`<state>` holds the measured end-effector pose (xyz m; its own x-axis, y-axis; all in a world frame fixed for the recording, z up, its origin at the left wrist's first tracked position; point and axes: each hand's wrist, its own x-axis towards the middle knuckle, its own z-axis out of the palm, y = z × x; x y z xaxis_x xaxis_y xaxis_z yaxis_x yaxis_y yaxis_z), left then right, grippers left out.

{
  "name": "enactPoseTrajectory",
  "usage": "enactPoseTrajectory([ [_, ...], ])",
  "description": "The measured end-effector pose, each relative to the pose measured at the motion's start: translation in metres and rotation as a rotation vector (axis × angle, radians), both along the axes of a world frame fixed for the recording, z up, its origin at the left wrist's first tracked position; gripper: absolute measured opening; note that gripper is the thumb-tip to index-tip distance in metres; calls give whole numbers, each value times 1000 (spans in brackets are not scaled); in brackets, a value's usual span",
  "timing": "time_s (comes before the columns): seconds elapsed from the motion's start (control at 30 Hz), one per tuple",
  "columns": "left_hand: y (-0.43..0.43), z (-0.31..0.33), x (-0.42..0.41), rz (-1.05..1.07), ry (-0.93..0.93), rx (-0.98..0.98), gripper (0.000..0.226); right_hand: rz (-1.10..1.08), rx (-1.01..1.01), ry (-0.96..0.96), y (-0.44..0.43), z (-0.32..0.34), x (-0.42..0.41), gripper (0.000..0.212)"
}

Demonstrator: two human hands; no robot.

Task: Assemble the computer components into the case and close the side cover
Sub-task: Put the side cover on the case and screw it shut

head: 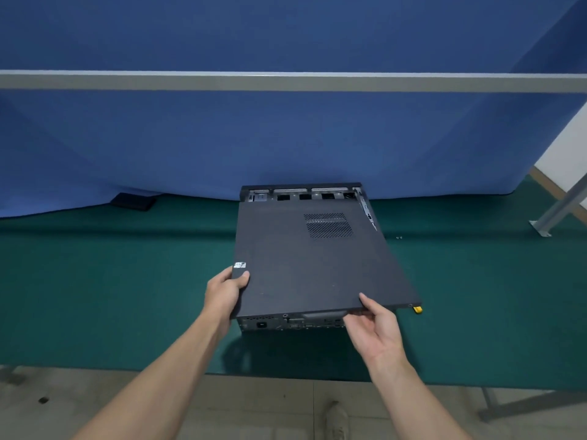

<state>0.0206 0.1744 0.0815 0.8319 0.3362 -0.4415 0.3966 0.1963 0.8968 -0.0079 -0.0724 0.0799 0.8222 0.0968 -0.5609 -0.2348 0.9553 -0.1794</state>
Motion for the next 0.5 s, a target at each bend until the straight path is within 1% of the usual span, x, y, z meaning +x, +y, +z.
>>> enactPoseTrajectory([
  [0.1,1,-7,2,4,3,27,21,-1,8,4,0,-5,1,40],
  [0.17,0,-11,6,8,14,62,25,2,7,-10,-1,-5,3,38],
  [0.2,-2,-13,8,16,20,122,27,4,13,-11,-2,-5,4,36],
  [0.27,-4,-15,11,8,78,346,36,4,36,6,-2,-6,7,32],
  [0.33,-7,-19,13,-50,143,535,44,14,-2,43,-3,-10,8,29],
  [0.4,-9,-23,16,-150,186,686,53,67,-165,115,-4,-15,8,24],
  [0.47,-9,-26,20,-289,232,855,62,177,-440,202,-6,-21,8,22],
  [0.5,-8,-27,22,-368,249,926,65,256,-592,240,-8,-25,6,24],
])
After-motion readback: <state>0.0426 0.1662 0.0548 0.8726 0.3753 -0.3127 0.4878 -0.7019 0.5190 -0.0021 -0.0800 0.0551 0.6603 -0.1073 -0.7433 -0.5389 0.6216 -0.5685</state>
